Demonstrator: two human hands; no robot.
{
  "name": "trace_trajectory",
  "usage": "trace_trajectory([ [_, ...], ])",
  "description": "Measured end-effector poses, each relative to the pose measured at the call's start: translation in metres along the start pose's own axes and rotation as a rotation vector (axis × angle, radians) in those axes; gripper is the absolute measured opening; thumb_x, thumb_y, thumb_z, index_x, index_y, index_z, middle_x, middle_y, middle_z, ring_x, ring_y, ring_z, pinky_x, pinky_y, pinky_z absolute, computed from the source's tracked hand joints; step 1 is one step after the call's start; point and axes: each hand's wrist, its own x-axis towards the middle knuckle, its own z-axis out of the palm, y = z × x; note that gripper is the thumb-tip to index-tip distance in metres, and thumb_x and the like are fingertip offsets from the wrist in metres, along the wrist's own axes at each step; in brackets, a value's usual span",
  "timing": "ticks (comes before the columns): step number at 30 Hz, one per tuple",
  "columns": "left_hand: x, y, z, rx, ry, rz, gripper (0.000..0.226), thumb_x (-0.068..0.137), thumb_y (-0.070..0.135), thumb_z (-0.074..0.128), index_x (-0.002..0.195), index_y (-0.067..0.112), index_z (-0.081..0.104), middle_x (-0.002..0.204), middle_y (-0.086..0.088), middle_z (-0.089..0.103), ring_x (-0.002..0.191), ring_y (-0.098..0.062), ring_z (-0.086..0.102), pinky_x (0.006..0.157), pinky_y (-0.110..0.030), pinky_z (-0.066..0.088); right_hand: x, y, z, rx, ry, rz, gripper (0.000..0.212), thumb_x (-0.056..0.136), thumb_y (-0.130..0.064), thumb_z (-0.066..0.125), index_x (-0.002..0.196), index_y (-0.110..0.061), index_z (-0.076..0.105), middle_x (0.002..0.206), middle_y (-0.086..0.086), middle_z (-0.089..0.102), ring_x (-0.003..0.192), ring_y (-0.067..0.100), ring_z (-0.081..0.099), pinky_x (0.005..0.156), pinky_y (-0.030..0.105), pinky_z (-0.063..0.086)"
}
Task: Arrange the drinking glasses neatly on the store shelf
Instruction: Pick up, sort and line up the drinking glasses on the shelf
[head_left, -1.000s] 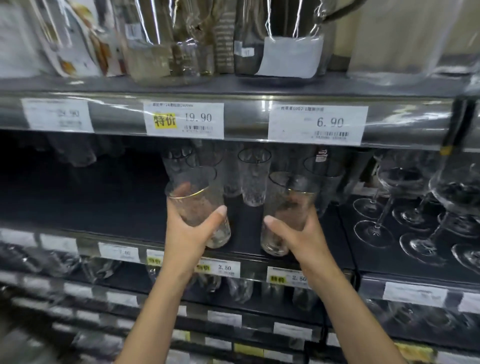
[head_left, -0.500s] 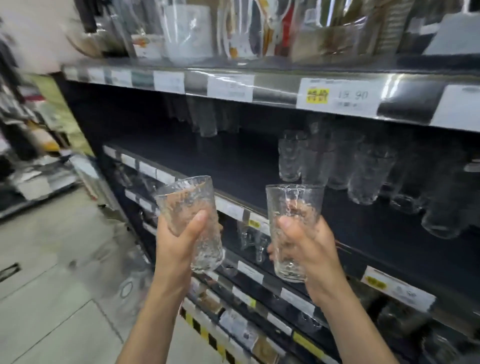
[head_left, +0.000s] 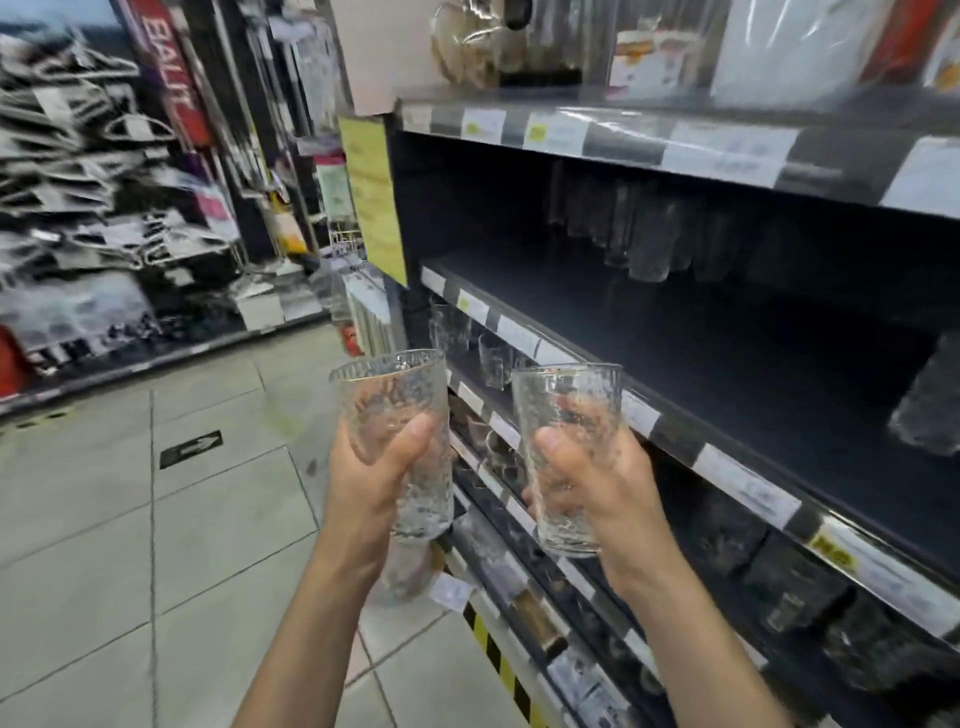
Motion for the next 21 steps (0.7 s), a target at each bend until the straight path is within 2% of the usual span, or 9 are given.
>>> trace_trajectory([
  [3,0.047,-0.004,-0.026,0.003,-0.018,-0.003,0.098,0.056,0.063,0.085,0.127,0.002,0.057,0.112,-0.02,0.071,0.102,-0.041,0.068,0.093,-0.064,0.051,0.038,0.01,0.034,-0.007,0.049,0.014,0.075,0.059,-0.064,0.082,0.124,-0.036,0.058,0.12,0.0,0.069,0.107,0.03,0.068,0.092,0.055,0.055],
  [5,0.078,-0.008,-0.038,0.011,-0.037,-0.01,0.096,0.057,0.06,0.085,0.128,0.001,0.056,0.111,-0.02,0.071,0.102,-0.039,0.069,0.093,-0.062,0.052,0.062,0.015,0.05,-0.014,0.089,0.008,0.074,0.058,-0.067,0.082,0.122,-0.038,0.059,0.12,0.001,0.069,0.106,0.03,0.068,0.09,0.055,0.056],
  [9,0.132,-0.022,-0.043,0.003,-0.086,-0.04,0.108,0.05,0.067,0.086,0.131,0.004,0.053,0.114,-0.02,0.069,0.104,-0.039,0.068,0.095,-0.061,0.051,0.097,0.024,0.061,-0.028,0.181,0.008,0.073,0.057,-0.068,0.08,0.121,-0.039,0.059,0.119,0.0,0.07,0.106,0.031,0.068,0.091,0.057,0.054],
  [11,0.155,-0.032,-0.036,0.017,-0.14,-0.042,0.099,0.055,0.063,0.083,0.132,0.008,0.054,0.112,-0.015,0.071,0.103,-0.035,0.069,0.095,-0.059,0.052,0.111,0.025,0.059,-0.034,0.243,0.021,0.072,0.055,-0.071,0.08,0.118,-0.041,0.061,0.117,0.001,0.071,0.108,0.031,0.068,0.094,0.06,0.052],
  [13,0.176,-0.043,-0.022,0.024,-0.205,-0.053,0.097,0.055,0.067,0.08,0.133,0.015,0.053,0.114,-0.012,0.07,0.106,-0.035,0.067,0.097,-0.06,0.05,0.125,0.025,0.052,-0.054,0.303,0.015,0.054,0.063,-0.063,0.079,0.11,-0.043,0.063,0.11,0.0,0.074,0.102,0.027,0.07,0.093,0.056,0.053],
  [15,0.195,-0.052,-0.002,0.026,-0.283,-0.058,0.099,0.05,0.075,0.081,0.129,0.021,0.055,0.117,-0.011,0.069,0.108,-0.036,0.066,0.097,-0.062,0.049,0.139,0.024,0.041,-0.082,0.361,0.003,0.038,0.073,-0.054,0.078,0.107,-0.046,0.062,0.106,-0.004,0.075,0.096,0.022,0.073,0.086,0.043,0.056],
  [18,0.222,-0.064,0.037,0.016,-0.397,-0.049,0.087,0.056,0.07,0.08,0.125,0.022,0.057,0.112,-0.009,0.07,0.105,-0.033,0.068,0.096,-0.061,0.05,0.157,0.021,0.018,-0.118,0.471,-0.004,0.048,0.068,-0.06,0.074,0.11,-0.042,0.061,0.1,-0.012,0.074,0.089,0.012,0.073,0.074,0.029,0.053],
  [20,0.235,-0.073,0.065,0.009,-0.479,-0.043,0.081,0.059,0.063,0.081,0.123,0.02,0.057,0.108,-0.007,0.072,0.102,-0.032,0.069,0.094,-0.054,0.053,0.168,0.017,0.001,-0.17,0.554,-0.019,0.046,0.069,-0.065,0.072,0.104,-0.036,0.066,0.1,-0.007,0.073,0.089,0.009,0.071,0.078,0.032,0.053],
  [21,0.241,-0.075,0.081,0.003,-0.509,-0.048,0.075,0.059,0.058,0.08,0.12,0.022,0.058,0.106,-0.003,0.073,0.102,-0.027,0.07,0.091,-0.044,0.056,0.174,0.015,-0.008,-0.185,0.596,-0.022,0.045,0.07,-0.066,0.067,0.101,-0.033,0.067,0.101,-0.004,0.073,0.09,0.01,0.07,0.079,0.034,0.053],
])
